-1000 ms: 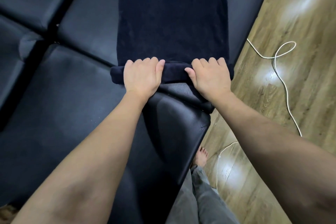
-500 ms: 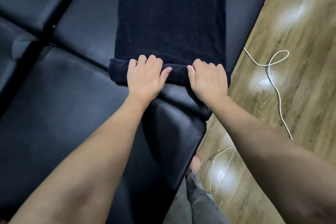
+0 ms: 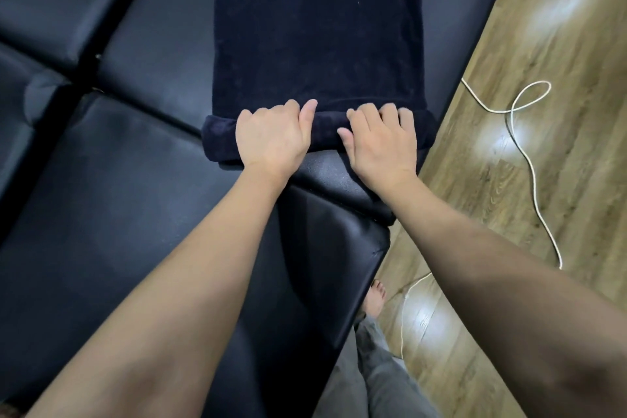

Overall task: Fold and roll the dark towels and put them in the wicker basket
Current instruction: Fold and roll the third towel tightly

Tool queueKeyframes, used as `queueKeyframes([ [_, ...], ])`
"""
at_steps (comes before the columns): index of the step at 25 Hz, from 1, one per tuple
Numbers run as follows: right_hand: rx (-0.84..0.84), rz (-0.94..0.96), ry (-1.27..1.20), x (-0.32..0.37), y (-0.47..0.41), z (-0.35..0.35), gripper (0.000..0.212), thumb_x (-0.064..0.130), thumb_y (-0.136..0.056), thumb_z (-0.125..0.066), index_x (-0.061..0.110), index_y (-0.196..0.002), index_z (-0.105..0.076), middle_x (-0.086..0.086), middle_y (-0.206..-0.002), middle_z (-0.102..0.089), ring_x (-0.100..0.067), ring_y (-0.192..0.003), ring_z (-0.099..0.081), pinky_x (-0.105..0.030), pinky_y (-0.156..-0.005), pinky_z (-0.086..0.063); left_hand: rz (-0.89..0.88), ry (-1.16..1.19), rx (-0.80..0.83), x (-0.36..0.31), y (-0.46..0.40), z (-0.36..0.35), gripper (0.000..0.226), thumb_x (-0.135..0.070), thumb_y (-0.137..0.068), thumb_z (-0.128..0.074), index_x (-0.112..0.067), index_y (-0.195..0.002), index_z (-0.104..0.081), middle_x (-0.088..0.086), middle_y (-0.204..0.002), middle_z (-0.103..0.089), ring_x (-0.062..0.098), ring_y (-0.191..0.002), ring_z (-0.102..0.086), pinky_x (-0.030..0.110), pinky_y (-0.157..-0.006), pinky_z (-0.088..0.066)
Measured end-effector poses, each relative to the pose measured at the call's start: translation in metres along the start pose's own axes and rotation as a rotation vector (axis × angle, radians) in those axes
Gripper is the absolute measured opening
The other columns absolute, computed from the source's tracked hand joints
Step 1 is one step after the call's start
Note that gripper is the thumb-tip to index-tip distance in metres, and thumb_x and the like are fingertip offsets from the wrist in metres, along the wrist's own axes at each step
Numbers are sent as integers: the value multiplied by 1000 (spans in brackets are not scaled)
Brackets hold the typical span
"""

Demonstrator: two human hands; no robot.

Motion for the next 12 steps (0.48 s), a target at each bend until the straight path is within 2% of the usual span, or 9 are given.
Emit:
queueKeyframes([
  [2, -10, -15, 29, -1, -17, 0, 39, 39, -107, -36, 12, -91, -60, -7, -84, -60, -32, -74, -51, -45, -73, -31, -43, 17, -91, -4, 7, 3, 48, -50, -104, -27, -15, -97, -59, 6, -91, -66, 30, -75, -51, 44, -74, -36],
  [4, 18, -35, 42, -2, -29, 0, 38, 37, -106, -36, 13, -86, -57, -7, -76, -60, -32, -69, -51, -44, -72, -31, -135, 9, -203, -9, 23, -4, 44, -49, -103, -38, -13, -114, -62, 6, -107, -64, 31, -93, -56, 47, -89, -42],
  [5, 42, -40, 36, -3, -32, 0, 39, 37, -107, -35, 13, -84, -56, -7, -73, -61, -32, -67, -52, -45, -72, -33, -166, 4, -241, -10, 27, -8, 45, -48, -103, -40, -12, -118, -63, 7, -110, -63, 31, -96, -56, 47, -93, -42],
  [7, 79, -38, 3, -3, -35, -2, 42, 36, -107, -32, 13, -81, -56, -6, -67, -61, -32, -62, -52, -42, -69, -35, -162, -23, -259, -6, 20, -11, 45, -48, -105, -37, -13, -113, -64, 6, -105, -63, 30, -90, -55, 43, -83, -40],
  [9, 78, -44, -30, -3, -38, -2, 44, 34, -107, -32, 14, -77, -55, -6, -59, -60, -31, -54, -51, -40, -65, -33, -155, -46, -252, -3, 8, -7, 51, -49, -107, -28, -14, -98, -64, 4, -91, -61, 29, -79, -52, 43, -72, -35],
  [12, 192, -17, -67, -5, -53, -4, 45, 33, -107, -31, 12, -76, -56, -10, -56, -61, -34, -50, -56, -40, -64, -29, -160, -60, -249, -4, 2, -5, 54, -51, -107, -26, -14, -85, -59, 3, -77, -58, 30, -68, -50, 42, -67, -34],
])
Point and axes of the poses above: each hand's wrist, its own y-axis away from the middle knuckle, its own z-axis out of the back of the hand, x = y × z, the point moved 4 cm from there along -y, towards the middle knuckle
